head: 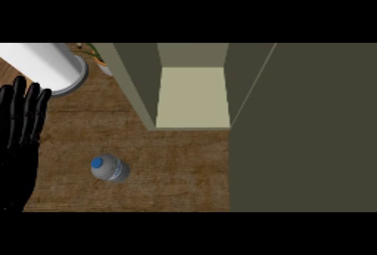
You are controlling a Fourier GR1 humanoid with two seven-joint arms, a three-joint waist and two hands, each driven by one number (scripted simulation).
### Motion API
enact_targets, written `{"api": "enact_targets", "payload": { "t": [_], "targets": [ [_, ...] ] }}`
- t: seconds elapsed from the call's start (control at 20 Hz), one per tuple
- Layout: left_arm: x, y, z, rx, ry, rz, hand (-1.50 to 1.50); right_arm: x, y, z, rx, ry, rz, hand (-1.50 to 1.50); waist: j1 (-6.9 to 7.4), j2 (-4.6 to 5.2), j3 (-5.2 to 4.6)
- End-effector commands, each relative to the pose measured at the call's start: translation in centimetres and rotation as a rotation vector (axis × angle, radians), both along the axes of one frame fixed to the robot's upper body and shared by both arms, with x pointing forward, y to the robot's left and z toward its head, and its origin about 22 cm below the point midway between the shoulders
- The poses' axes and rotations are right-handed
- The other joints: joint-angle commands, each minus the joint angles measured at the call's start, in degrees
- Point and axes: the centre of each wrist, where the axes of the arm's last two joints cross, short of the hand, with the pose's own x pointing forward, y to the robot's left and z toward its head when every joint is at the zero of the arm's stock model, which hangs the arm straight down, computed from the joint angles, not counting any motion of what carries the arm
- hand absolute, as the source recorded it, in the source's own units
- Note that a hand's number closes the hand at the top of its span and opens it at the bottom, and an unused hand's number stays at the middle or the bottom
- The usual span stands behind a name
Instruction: Pick up the bottled water, place it into the cabinet and close the cabinet
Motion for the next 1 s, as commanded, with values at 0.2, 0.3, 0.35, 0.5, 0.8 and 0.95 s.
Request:
{"api": "enact_targets", "payload": {
  "t": [0.2, 0.3, 0.35, 0.5, 0.8, 0.95],
  "targets": [
    [-4.4, -0.6, -0.8, -0.026, -0.022, 0.309, -1.5, -2.3, -0.1, 0.6, 0.016, 0.01, -0.044, -1.5, 1.29, -0.29, 0.96],
    [-4.4, -1.7, -1.3, -0.266, 0.142, 0.275, -1.5, -3.1, 1.3, -0.5, 0.036, 0.097, 0.165, -1.5, 1.52, -0.42, 0.93],
    [-5.9, -2.0, -1.2, -0.276, 0.154, 0.287, -1.5, -4.0, 1.8, 0.0, 0.05, 0.097, 0.166, -1.5, 1.7, -0.65, 0.92],
    [-7.4, -4.4, 0.2, -0.304, 0.135, 0.291, -1.5, -5.1, 2.0, 1.7, 0.042, 0.106, 0.213, -1.5, 1.04, -0.35, 0.98],
    [-10.3, -5.4, 0.8, -0.293, 0.152, 0.308, -1.5, -7.4, 3.4, 2.5, 0.045, 0.109, 0.221, -1.5, 1.0, -0.17, 0.96],
    [-11.5, -5.8, 3.3, -0.307, 0.156, 0.345, -1.5, -8.2, 3.3, 2.4, 0.042, 0.11, 0.209, -1.5, 0.76, -0.19, 1.05]
  ]
}}
